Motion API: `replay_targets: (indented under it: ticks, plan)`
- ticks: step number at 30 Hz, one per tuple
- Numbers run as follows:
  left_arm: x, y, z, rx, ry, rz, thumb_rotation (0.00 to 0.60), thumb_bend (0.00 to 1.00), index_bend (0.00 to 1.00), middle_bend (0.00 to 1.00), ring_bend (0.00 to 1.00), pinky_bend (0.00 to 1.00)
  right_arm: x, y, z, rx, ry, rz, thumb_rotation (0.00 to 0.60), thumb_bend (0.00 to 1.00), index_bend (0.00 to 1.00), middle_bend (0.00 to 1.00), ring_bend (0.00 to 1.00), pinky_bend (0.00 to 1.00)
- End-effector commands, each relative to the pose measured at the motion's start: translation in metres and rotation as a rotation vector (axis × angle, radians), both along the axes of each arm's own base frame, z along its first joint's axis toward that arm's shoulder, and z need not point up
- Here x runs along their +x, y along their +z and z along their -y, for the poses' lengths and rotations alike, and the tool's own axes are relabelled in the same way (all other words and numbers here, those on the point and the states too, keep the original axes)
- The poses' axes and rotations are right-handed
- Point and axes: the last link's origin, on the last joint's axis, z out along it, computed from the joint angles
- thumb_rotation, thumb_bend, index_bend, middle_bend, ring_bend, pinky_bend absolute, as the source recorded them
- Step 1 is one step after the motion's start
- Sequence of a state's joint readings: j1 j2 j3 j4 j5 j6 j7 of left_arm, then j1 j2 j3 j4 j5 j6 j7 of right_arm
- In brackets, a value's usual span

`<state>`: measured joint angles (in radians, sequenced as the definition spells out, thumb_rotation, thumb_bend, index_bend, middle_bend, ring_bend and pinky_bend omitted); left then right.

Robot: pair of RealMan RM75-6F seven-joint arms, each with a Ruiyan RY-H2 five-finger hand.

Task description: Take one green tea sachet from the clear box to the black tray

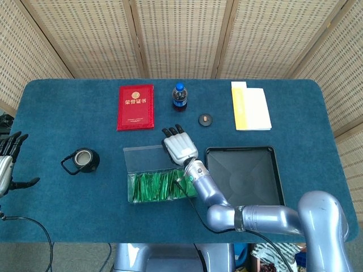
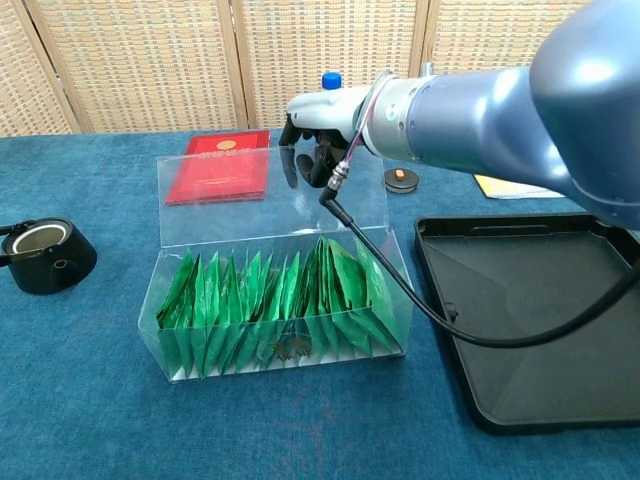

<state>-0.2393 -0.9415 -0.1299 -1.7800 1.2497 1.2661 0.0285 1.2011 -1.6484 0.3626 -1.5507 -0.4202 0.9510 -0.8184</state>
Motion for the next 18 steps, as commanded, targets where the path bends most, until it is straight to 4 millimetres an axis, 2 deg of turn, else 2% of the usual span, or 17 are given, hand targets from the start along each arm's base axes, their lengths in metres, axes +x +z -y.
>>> replay_targets:
  ticks: [1, 3, 4, 9, 11, 14, 18]
  plan:
    - [0.000, 0.000, 0.000, 0.001, 0.001, 0.001, 0.600, 0.10, 0.00, 0.00, 0.00, 0.00, 0.002, 0.007, 0.002, -0.064, 0.041, 0.013, 0.600, 0.33, 0.02, 0.00, 0.12, 0.06]
    - [0.000, 0.000, 0.000, -0.001, -0.001, 0.000, 0.600, 0.10, 0.00, 0.00, 0.00, 0.00, 0.003, 0.012, 0.002, -0.099, 0.069, 0.044, 0.600, 0.20, 0.00, 0.00, 0.12, 0.06]
    - [0.000, 0.000, 0.000, -0.001, -0.001, 0.000, 0.600, 0.10, 0.00, 0.00, 0.00, 0.00, 0.003, 0.013, 0.001, -0.106, 0.076, 0.051, 0.600, 0.17, 0.00, 0.00, 0.12, 0.06]
    - [0.002, -0.002, 0.000, -0.007, -0.005, 0.002, 0.600, 0.10, 0.00, 0.00, 0.00, 0.00, 0.000, 0.027, -0.006, -0.165, 0.204, 0.090, 0.600, 0.14, 0.01, 0.00, 0.12, 0.06]
    - [0.003, -0.002, 0.001, -0.011, -0.008, 0.011, 0.600, 0.10, 0.00, 0.00, 0.00, 0.00, -0.008, 0.031, -0.013, -0.142, 0.251, 0.079, 0.600, 0.14, 0.05, 0.00, 0.12, 0.06]
    - [0.006, -0.003, 0.001, -0.018, -0.019, 0.009, 0.600, 0.10, 0.00, 0.00, 0.00, 0.00, -0.017, 0.037, -0.023, -0.111, 0.298, 0.069, 0.600, 0.14, 0.16, 0.00, 0.12, 0.06]
    - [0.010, -0.007, 0.000, -0.035, -0.035, 0.007, 0.600, 0.10, 0.00, 0.00, 0.00, 0.00, -0.034, 0.040, -0.044, -0.045, 0.352, 0.057, 0.600, 0.15, 0.33, 0.06, 0.12, 0.06]
